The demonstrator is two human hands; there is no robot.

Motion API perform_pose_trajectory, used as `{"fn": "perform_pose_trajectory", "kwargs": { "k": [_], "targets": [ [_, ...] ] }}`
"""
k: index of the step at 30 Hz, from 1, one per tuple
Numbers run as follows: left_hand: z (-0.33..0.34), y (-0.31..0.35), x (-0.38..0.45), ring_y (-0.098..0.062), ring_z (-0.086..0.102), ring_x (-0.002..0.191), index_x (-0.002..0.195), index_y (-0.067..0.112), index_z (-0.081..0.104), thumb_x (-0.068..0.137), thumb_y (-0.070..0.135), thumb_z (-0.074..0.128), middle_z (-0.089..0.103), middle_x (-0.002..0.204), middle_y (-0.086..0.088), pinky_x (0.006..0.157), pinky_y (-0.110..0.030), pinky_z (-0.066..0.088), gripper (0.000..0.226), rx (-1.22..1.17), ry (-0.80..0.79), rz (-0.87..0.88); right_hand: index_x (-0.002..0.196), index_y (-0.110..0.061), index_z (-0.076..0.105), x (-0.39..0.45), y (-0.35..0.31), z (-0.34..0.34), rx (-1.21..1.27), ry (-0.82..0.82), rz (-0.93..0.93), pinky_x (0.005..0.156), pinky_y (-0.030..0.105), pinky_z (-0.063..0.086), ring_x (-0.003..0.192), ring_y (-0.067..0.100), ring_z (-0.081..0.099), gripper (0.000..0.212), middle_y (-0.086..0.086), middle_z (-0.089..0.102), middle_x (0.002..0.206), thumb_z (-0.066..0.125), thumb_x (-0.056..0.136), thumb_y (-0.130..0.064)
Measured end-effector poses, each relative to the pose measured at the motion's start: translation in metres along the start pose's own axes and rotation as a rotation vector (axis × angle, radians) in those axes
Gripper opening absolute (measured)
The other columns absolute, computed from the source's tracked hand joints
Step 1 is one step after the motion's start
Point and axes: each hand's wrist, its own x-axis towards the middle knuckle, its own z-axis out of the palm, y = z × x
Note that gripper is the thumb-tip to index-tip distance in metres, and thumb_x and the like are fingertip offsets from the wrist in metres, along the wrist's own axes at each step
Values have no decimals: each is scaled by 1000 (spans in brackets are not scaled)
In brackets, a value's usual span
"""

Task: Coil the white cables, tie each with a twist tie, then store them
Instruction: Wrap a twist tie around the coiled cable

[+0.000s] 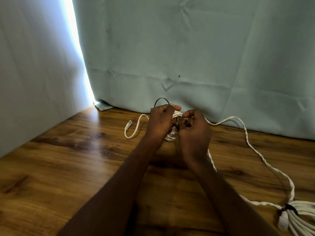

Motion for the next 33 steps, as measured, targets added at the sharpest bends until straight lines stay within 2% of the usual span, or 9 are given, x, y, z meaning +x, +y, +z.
{"fn": "perform_pose_trajectory", "kwargs": {
  "k": [4, 8, 13, 18, 20, 24, 26, 29, 33],
  "targets": [
    [-12, -6, 5, -22, 57, 56, 96, 15, 79, 107, 22, 48, 69, 75, -24, 52, -26, 42, 34, 183, -23, 152, 112, -12, 69, 1, -7, -4, -96, -73, -132, 63, 0, 40, 82, 10, 70, 26, -1, 75, 95, 74, 89, -2],
    [-15, -8, 6, -12, 56, 52, 96, 15, 78, 109, 28, 49, 66, 60, 0, 51, -22, 42, 34, 281, -90, 218, 109, -20, 71, 4, -7, -9, -132, -59, -129, 65, 21, 50, 81, 9, 72, 20, -6, 77, 89, 76, 90, -15],
    [-13, -6, 2, 2, 57, 58, 91, 12, 73, 109, 27, 51, 65, 65, 17, 59, -16, 42, 32, 395, -236, 314, 110, -17, 72, 15, -7, -17, 52, 10, 5, 70, 11, 51, 83, 0, 71, 26, -9, 76, 89, 80, 86, -11],
    [-10, -8, 4, 4, 55, 61, 100, 7, 76, 109, 24, 51, 66, 68, 8, 62, -19, 40, 31, 421, -308, 347, 108, -13, 73, 23, 2, -16, 306, -23, 265, 73, 24, 59, 76, 8, 73, 28, -4, 74, 77, 82, 84, -3],
    [-9, -6, 1, 7, 57, 60, 108, 7, 76, 109, 22, 52, 67, 68, 15, 61, -15, 41, 29, 442, -349, 340, 117, -10, 72, 26, 5, -16, 386, -43, 346, 73, 24, 57, 74, 10, 69, 32, -2, 70, 75, 76, 87, 2],
    [-8, -7, 1, -13, 69, 85, 96, 11, 75, 109, 28, 53, 74, 88, -6, 78, -36, 58, 31, 482, -407, 333, 120, -6, 74, 30, 4, -17, 362, -188, 335, 77, 11, 54, 96, 10, 70, 30, 5, 76, 106, 60, 97, 6],
    [-10, -8, 4, -19, 67, 77, 92, 4, 71, 108, 33, 50, 69, 86, -18, 74, -42, 60, 39, 505, -429, 308, 115, -6, 77, 30, 4, -18, 338, -232, 304, 75, 10, 54, 99, 8, 71, 29, 5, 76, 110, 56, 99, 6],
    [-14, -7, 4, -6, 57, 62, 89, -6, 65, 109, 28, 50, 62, 75, -22, 61, -28, 47, 42, 519, -463, 312, 110, -4, 76, 32, 4, -20, 390, -250, 366, 61, 11, 51, 79, -2, 70, 24, 2, 76, 99, 55, 101, 3],
    [-17, 1, 0, 1, 47, 48, 89, -5, 69, 110, 22, 49, 56, 62, -5, 52, -14, 35, 40, 488, -471, 286, 98, -13, 75, 35, 3, -23, 566, -240, 559, 64, 19, 52, 72, 6, 67, 20, 1, 71, 82, 59, 101, -3]
  ]
}}
